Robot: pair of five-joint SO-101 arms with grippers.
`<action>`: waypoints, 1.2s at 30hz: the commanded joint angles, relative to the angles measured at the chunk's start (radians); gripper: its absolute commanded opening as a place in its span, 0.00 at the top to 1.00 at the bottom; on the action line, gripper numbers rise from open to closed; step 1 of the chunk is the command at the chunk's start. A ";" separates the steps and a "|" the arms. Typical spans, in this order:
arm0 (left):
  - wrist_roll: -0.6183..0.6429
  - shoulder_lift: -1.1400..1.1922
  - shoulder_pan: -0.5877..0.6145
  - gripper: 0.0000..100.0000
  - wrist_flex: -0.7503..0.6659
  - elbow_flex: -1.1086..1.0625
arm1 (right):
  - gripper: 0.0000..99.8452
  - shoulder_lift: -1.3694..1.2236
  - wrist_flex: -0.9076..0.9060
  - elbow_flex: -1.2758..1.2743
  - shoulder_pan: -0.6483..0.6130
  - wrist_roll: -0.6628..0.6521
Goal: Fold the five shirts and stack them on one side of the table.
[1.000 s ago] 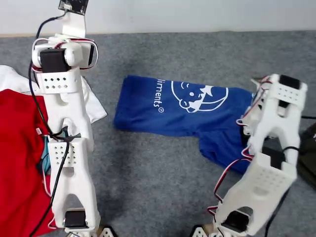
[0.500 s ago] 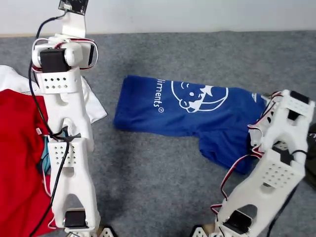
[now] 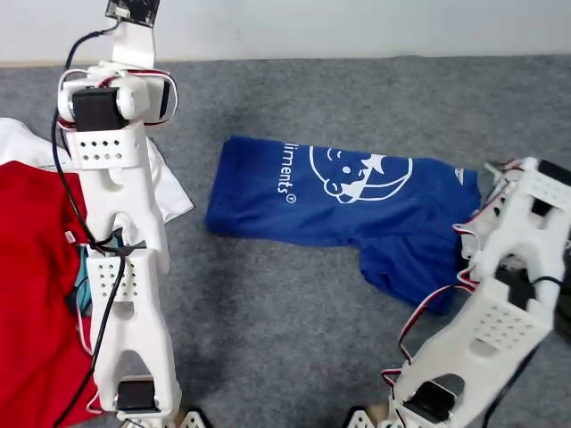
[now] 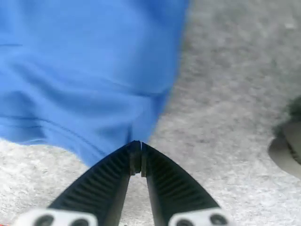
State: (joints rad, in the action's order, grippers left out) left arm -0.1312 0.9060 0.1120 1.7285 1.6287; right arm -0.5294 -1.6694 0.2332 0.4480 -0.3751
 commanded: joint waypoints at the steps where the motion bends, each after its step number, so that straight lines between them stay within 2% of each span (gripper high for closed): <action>1: 0.009 -0.077 -0.005 1.00 0.026 0.042 | 0.99 0.073 -0.004 -0.005 -0.073 0.005; 8: 0.009 -0.077 -0.005 1.00 0.026 0.042 | 0.99 -0.047 0.113 -0.014 -0.088 0.021; 15: 0.009 -0.077 -0.005 1.00 0.026 0.044 | 0.99 -0.140 0.145 -0.011 -0.021 0.020; 36: 0.006 -0.078 -0.063 1.00 0.026 0.044 | 0.99 0.166 -0.038 -0.012 -0.048 -0.012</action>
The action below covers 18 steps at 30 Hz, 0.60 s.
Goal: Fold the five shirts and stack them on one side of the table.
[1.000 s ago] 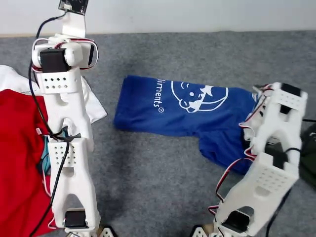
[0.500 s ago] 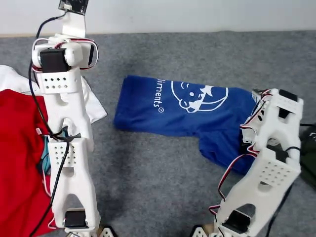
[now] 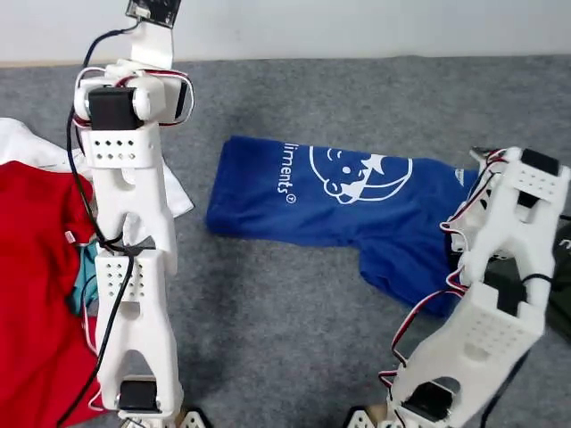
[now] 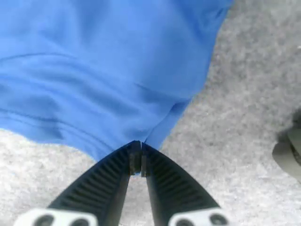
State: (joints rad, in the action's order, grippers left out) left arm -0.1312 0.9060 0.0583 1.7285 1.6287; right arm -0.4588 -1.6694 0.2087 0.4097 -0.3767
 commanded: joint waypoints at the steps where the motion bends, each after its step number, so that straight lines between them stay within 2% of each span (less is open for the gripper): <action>1: 0.006 -0.080 -0.011 1.00 0.026 0.045 | 0.99 0.116 -0.058 0.012 -0.010 -0.011; 9: 0.006 -0.206 -0.083 1.00 0.026 -0.058 | 0.99 0.443 -0.124 -0.043 0.041 -0.012; 13: 0.006 -0.298 -0.146 1.00 0.026 -0.179 | 0.99 0.645 -0.124 -0.155 0.077 -0.012; 18: 0.008 -0.387 -0.273 1.00 0.026 -0.369 | 0.99 0.889 -0.122 -0.347 0.186 -0.006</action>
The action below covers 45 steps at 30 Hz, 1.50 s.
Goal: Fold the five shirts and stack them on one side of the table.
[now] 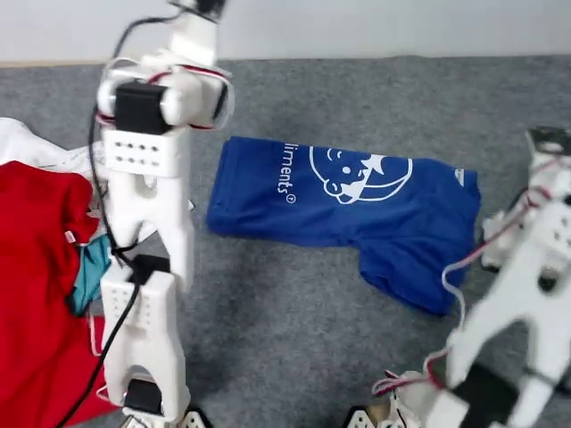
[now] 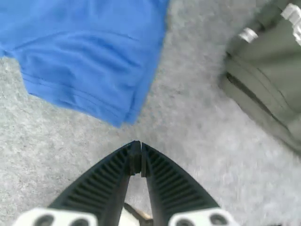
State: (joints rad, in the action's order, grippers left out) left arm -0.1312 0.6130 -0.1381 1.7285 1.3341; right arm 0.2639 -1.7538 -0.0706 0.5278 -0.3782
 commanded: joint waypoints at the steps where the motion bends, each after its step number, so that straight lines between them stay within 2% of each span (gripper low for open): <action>1: 0.008 -0.106 -0.109 1.00 0.025 -0.108 | 0.99 0.216 -0.036 -0.104 0.107 -0.005; 6: 0.008 -0.110 -0.267 1.00 0.025 -0.234 | 0.99 0.450 0.005 -0.247 0.355 -0.011; 11: 0.006 -0.051 -0.416 1.00 0.023 -0.297 | 0.99 0.687 0.168 -0.407 0.627 -0.012; 14: 0.005 0.011 -0.496 1.00 0.023 -0.292 | 0.99 0.806 0.209 -0.522 0.740 -0.026; 17: -0.005 0.077 -0.563 1.00 0.023 -0.292 | 0.99 0.914 0.217 -0.647 0.806 -0.109; 24: -0.140 0.219 -0.649 0.99 0.023 -0.292 | 0.99 1.122 0.217 -0.833 0.834 -0.126; 38: -0.460 0.327 -0.658 0.84 0.023 -0.292 | 0.99 1.474 0.217 -1.046 0.834 -0.132; 45: -0.531 0.356 -0.690 0.79 0.023 -0.292 | 0.99 1.547 0.219 -1.073 0.834 -0.133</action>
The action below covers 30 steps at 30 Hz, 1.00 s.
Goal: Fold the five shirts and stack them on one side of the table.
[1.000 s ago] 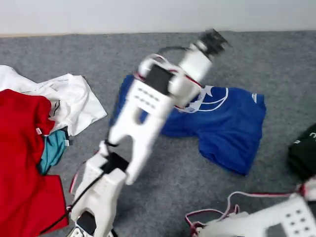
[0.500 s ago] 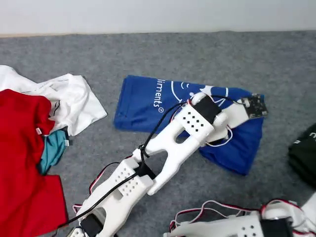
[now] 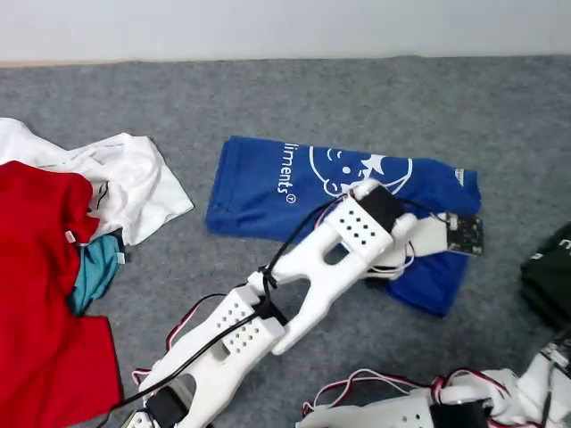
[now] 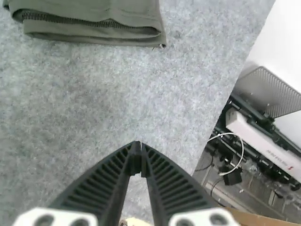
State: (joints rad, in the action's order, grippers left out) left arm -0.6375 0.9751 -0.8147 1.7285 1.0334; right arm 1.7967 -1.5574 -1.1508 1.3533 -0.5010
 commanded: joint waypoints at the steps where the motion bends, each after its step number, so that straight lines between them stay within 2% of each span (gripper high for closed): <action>1: -0.034 0.003 -0.017 0.79 0.023 0.008 | 0.99 0.015 0.022 0.008 0.008 -0.011; 12: -0.063 0.086 -0.018 0.79 -0.049 0.008 | 0.99 0.015 0.091 0.011 0.016 -0.011; 30: -0.057 0.091 -0.018 1.00 -0.095 0.008 | 0.99 0.015 0.087 0.012 0.019 -0.011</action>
State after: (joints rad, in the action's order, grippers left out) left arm -0.6958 1.0810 -0.8301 1.6533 1.0334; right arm 1.8044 -1.4853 -1.1508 1.3625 -0.5010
